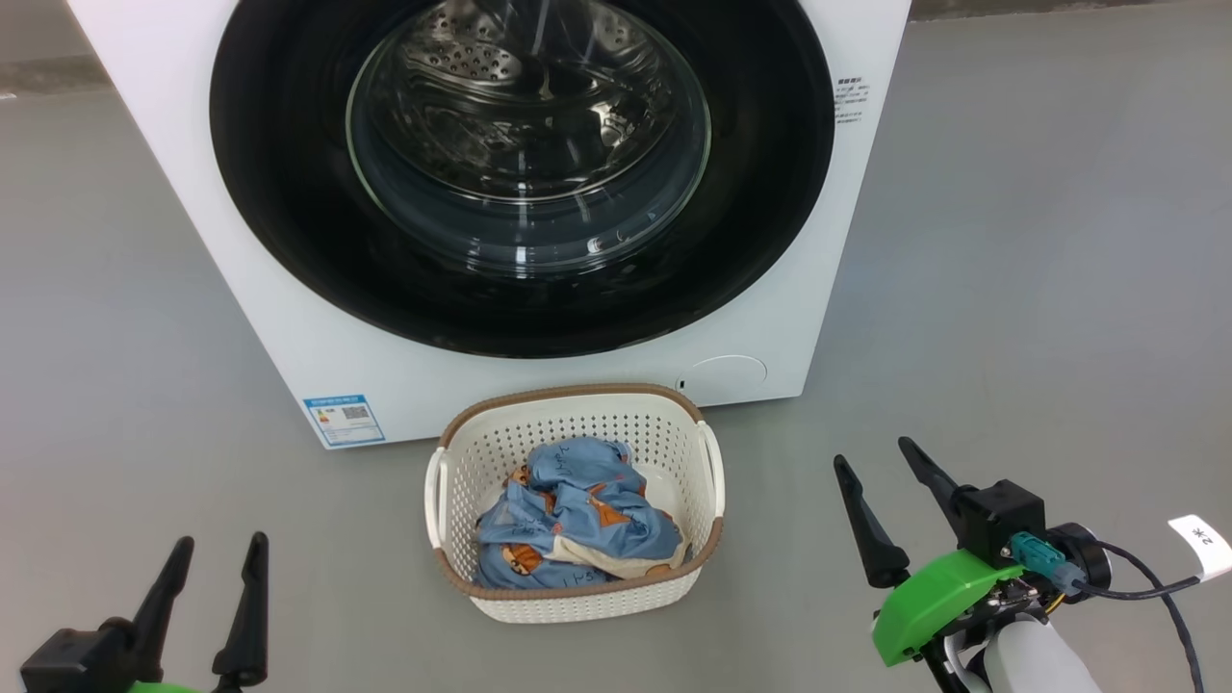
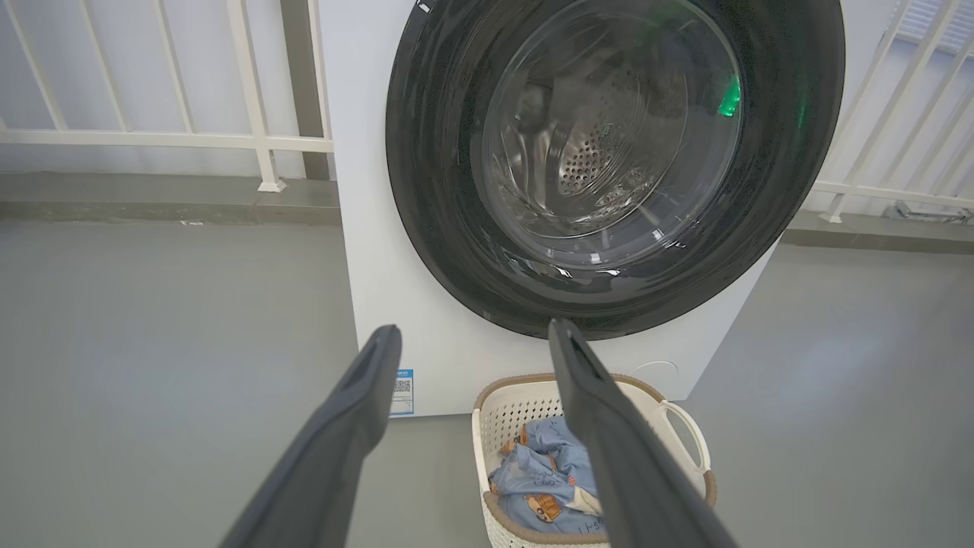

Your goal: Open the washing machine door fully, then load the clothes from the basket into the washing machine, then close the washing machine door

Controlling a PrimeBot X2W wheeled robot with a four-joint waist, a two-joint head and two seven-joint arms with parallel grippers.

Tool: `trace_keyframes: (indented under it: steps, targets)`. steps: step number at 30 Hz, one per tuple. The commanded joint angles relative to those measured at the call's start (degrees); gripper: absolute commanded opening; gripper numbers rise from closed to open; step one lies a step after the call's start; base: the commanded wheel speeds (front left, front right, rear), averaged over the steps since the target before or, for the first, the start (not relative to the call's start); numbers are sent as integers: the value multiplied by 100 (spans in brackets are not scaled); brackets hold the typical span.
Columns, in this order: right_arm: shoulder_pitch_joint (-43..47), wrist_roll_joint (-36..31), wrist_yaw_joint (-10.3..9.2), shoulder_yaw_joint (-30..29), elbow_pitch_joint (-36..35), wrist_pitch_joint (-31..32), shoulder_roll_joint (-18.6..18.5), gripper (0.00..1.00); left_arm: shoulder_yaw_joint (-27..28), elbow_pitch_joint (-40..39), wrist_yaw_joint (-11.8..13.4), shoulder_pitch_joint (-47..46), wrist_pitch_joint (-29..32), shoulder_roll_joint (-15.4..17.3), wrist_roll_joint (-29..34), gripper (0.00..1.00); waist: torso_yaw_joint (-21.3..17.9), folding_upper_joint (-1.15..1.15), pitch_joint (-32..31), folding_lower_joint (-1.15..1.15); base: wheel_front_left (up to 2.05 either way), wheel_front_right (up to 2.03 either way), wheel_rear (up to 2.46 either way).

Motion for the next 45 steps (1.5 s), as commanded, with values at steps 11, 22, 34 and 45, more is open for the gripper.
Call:
trace_keyframes:
  steps: [11, 22, 34, 45]
  targets:
    - [-228, -611, 55, -350, -230, -205, -5, 100, 534, 144, -18, -377, -170, 133, 551, 100, -8, 0, 44, 0, 0, 0, 0]
    - [-191, -571, 55, -501, -217, -211, -5, 100, 902, 254, -16, -366, -170, -143, 720, 100, -4, 0, 24, 0, 0, 0, 0]
    - [-183, -562, 55, -497, -237, -213, -5, 100, 971, 266, -17, -378, -170, -183, 526, 100, 9, 0, 25, 0, 0, 0, 0]
    - [-177, -534, 55, -511, -292, -213, -5, 100, 864, 334, -17, -436, -170, -64, 519, 100, 13, 0, 42, 0, 0, 0, -1]
